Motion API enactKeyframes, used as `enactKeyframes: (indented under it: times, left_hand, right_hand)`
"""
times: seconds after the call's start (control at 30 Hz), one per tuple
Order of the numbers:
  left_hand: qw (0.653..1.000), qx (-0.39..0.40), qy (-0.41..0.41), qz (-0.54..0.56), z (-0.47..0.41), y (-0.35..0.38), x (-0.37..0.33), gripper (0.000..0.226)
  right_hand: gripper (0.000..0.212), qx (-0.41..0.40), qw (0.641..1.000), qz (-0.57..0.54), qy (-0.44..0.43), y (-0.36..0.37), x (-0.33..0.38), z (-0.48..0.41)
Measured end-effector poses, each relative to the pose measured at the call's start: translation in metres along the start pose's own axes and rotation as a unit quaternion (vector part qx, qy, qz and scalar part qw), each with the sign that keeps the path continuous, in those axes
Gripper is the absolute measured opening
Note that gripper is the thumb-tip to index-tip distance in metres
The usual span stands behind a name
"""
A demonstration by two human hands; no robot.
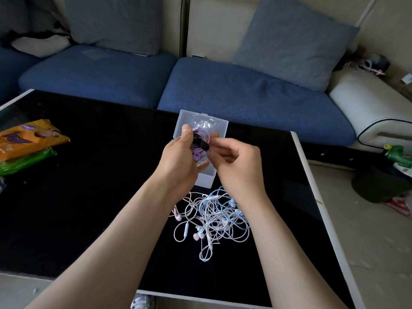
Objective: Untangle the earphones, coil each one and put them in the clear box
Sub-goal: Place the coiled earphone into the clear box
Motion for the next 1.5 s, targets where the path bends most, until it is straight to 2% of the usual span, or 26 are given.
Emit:
enactKeyframes:
  times: [0.07, 0.23, 0.4, 0.57, 0.7, 0.83, 1.03, 1.1, 1.23, 1.37, 1.5]
  left_hand:
    - [1.0, -0.013, 0.007, -0.006, -0.003, -0.004, 0.001, 0.055]
    - [1.0, -0.007, 0.021, -0.02, 0.001, 0.002, -0.005, 0.049]
    - [1.0, -0.002, 0.007, 0.0, 0.0, 0.003, -0.001, 0.046]
    - [0.999, 0.01, 0.025, -0.03, -0.005, 0.001, -0.001, 0.043]
    - [0.997, 0.043, 0.044, -0.054, -0.008, -0.003, 0.0, 0.043]
    - [0.997, 0.034, 0.025, -0.059, -0.008, -0.012, 0.003, 0.052]
    - [0.998, 0.038, -0.005, -0.057, -0.014, -0.022, 0.006, 0.055]
    - [0.997, 0.042, -0.006, -0.057, -0.015, -0.022, 0.006, 0.055]
    - [0.996, 0.029, 0.01, -0.078, -0.014, -0.021, 0.005, 0.052]
    - [0.993, 0.022, 0.008, -0.114, -0.012, -0.022, 0.007, 0.052]
    - [0.99, 0.002, 0.015, -0.14, -0.013, -0.025, 0.012, 0.046]
  right_hand:
    - [0.023, -0.008, 1.0, 0.003, -0.003, 0.002, 0.0, 0.0]
    - [0.028, 0.034, 0.995, -0.061, 0.078, 0.007, -0.001, -0.001]
    - [0.03, 0.033, 0.99, -0.092, 0.102, 0.016, -0.006, 0.001]
    - [0.025, 0.072, 0.949, -0.242, 0.188, 0.024, -0.009, -0.002]
    - [0.031, 0.098, 0.924, -0.292, 0.229, 0.026, -0.017, -0.012]
    - [0.037, 0.103, 0.936, -0.246, 0.231, 0.024, -0.022, -0.019]
    - [0.031, 0.156, 0.93, -0.247, 0.225, 0.022, -0.02, -0.02]
    - [0.03, 0.165, 0.942, -0.212, 0.203, 0.022, -0.019, -0.02]
    - [0.022, 0.082, 0.983, -0.073, 0.145, 0.015, -0.024, -0.023]
    - [0.027, 0.07, 0.991, -0.021, 0.108, 0.015, -0.023, -0.022]
    - [0.017, 0.046, 0.996, 0.059, 0.04, 0.012, -0.021, -0.02]
Point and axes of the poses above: each hand's wrist, its own z-axis away from the middle knuckle, its own y-axis out of the palm, x = y × z, the point moved 4 cm from there along -z, towards the middle knuckle, and after that the axes turned 15 degrees about y, right-handed, at the moved point
